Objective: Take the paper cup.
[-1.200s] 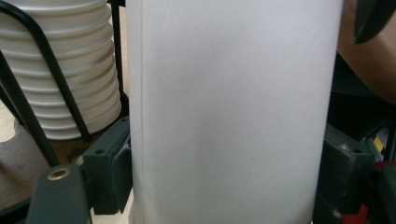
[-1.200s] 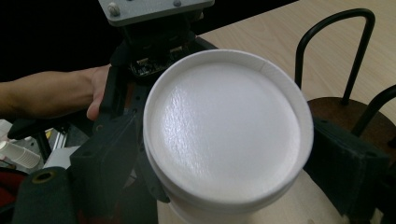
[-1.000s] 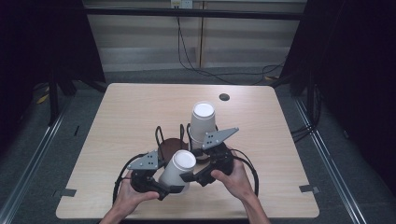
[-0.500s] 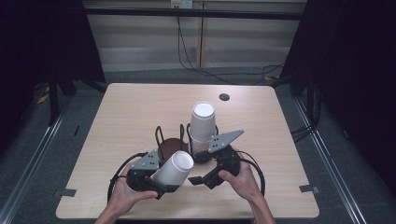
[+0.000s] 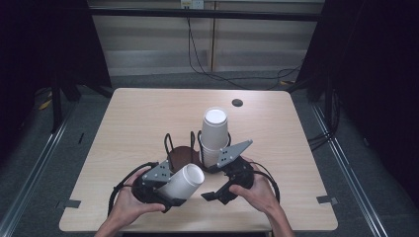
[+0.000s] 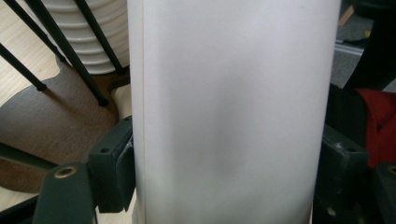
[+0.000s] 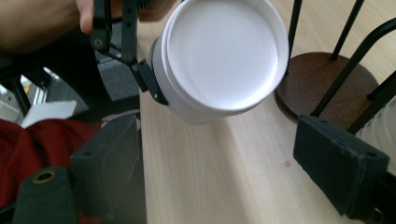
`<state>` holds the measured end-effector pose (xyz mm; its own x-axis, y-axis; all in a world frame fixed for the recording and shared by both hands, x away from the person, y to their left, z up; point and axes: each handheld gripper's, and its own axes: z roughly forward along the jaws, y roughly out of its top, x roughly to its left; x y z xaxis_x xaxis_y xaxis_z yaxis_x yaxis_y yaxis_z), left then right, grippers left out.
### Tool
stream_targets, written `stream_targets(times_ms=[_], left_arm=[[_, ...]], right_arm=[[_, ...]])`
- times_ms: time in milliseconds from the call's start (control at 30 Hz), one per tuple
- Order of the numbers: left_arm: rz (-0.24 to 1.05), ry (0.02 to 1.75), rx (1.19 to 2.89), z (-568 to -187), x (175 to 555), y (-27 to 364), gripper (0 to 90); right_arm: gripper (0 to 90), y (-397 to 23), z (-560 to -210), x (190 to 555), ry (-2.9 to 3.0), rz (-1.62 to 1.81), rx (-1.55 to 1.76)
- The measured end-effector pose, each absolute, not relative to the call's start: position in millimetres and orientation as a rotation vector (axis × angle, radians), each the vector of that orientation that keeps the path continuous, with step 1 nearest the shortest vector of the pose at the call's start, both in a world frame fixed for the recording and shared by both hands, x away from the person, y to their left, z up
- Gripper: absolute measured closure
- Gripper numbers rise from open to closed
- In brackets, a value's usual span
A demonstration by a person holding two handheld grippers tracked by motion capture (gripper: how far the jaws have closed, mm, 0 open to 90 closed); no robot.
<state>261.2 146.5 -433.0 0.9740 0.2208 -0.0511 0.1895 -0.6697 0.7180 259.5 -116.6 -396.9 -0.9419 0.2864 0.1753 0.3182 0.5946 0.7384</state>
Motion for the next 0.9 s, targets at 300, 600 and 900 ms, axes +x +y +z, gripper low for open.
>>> stream_targets(times_ms=[300,600,900], left_arm=[[0.071,0.249,2.423,-431.3,260.8,141.7,22.3],[0.070,0.211,2.491,-428.2,260.7,132.6,22.0],[0.098,0.186,2.553,-425.5,261.0,127.5,21.7]], right_arm=[[14.3,-111.1,-400.8,259.0,-2.841,-1.134,-0.454],[17.7,-108.5,-409.8,259.3,-2.895,-1.038,-0.439],[18.4,-109.6,-410.5,261.3,-2.926,-1.025,-0.376]])
